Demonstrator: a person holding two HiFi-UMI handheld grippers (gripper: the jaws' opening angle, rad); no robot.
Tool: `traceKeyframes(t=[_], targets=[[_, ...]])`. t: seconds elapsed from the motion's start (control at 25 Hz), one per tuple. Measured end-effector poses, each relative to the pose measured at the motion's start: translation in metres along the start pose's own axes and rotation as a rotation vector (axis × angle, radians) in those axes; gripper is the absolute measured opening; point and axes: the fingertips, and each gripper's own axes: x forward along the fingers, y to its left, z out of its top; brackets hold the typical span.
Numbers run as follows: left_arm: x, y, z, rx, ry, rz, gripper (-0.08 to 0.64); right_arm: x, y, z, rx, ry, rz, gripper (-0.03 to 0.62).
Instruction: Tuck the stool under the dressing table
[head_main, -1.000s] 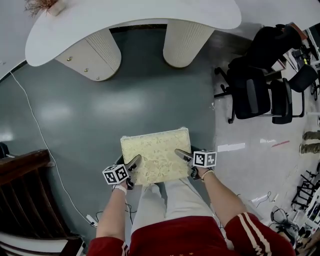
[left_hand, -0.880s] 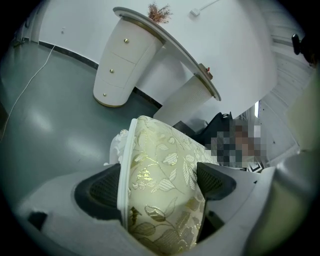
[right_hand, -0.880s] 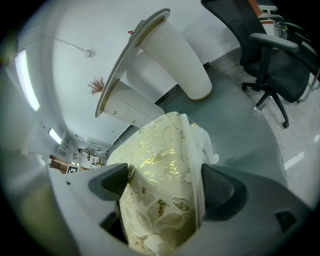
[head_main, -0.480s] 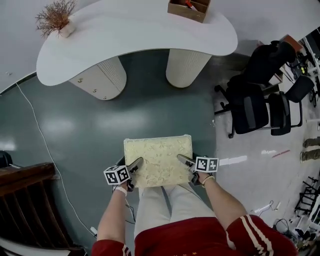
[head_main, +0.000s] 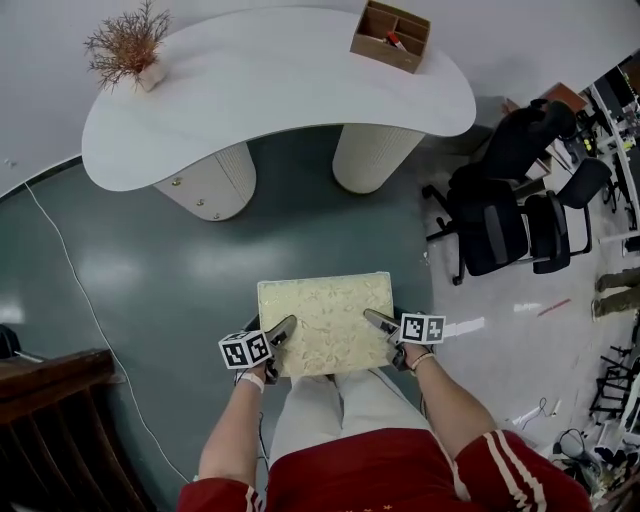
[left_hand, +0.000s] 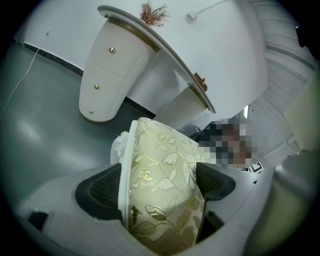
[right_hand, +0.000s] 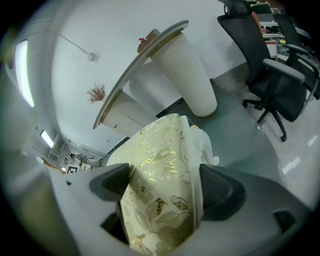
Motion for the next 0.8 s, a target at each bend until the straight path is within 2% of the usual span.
traceKeyframes(t=[0.2, 0.44, 0.8], targets=[[0.007, 0.015, 0.035, 0.039, -0.006, -0.01, 0.465, 0.025, 0.012, 0.019, 0.011, -0.035, 0.018, 0.439], [0.033, 0.036, 0.082, 0.059, -0.022, -0.013, 0.465, 0.066, 0.015, 0.061, 0.001, -0.056, 0.038, 0.44], [0.106, 0.068, 0.151, 0.062, -0.02, 0.01, 0.46, 0.146, -0.014, 0.134, 0.022, -0.043, 0.084, 0.439]])
